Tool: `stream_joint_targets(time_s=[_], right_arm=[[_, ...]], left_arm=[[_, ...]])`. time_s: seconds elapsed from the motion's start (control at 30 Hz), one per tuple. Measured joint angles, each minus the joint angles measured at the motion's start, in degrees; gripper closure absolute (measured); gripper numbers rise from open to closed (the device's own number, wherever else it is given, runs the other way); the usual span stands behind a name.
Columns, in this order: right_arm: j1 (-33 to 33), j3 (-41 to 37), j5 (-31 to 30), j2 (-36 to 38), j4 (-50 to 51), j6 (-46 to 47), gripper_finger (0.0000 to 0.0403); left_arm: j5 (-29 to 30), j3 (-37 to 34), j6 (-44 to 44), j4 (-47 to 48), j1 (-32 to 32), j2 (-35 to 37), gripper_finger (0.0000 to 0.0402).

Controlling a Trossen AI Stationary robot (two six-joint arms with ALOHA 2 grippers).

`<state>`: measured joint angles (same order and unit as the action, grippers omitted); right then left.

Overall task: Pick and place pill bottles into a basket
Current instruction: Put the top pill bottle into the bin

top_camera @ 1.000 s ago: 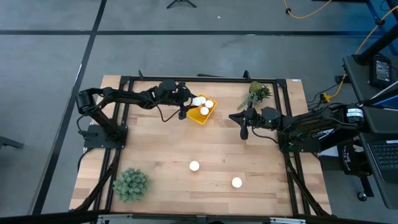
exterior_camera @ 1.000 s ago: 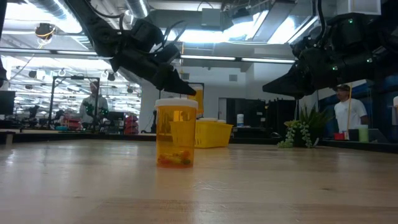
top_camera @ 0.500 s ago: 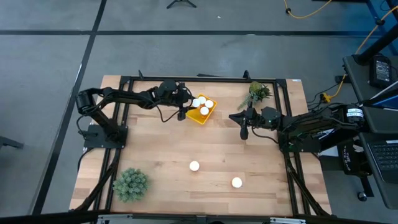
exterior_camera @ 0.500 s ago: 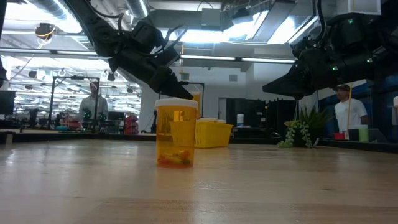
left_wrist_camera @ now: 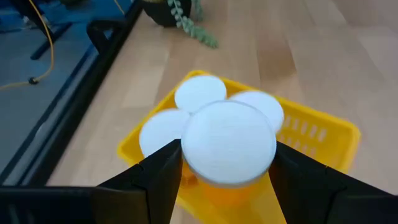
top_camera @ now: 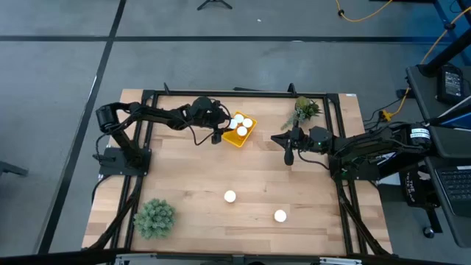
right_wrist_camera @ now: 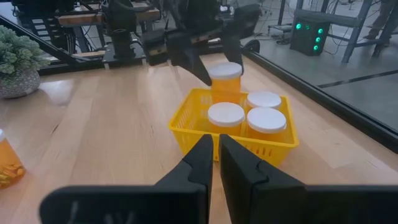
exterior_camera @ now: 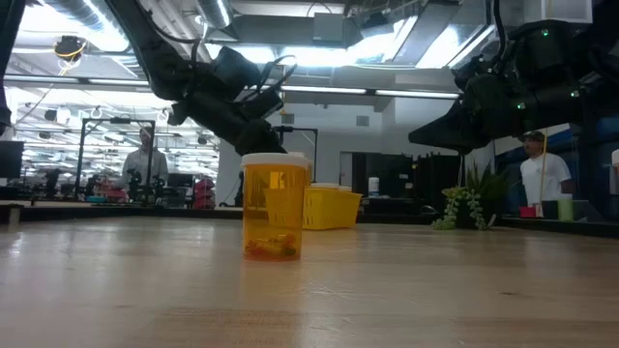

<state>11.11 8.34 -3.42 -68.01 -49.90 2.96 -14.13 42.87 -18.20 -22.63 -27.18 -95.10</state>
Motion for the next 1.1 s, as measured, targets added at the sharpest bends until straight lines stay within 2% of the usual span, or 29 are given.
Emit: stream_joint_targets(time_s=[0.67, 1.1], right_arm=[[0.0, 0.0, 0.0, 0.0, 0.0, 0.0, 0.037], [0.0, 0.0, 0.0, 0.0, 0.0, -0.2, 0.037]], left_arm=[[0.5, 0.0, 0.3, -3.8, 0.0, -4.3, 0.0182], [0.7, 0.0, 0.0, -4.2, 0.0, -4.4, 0.0182]])
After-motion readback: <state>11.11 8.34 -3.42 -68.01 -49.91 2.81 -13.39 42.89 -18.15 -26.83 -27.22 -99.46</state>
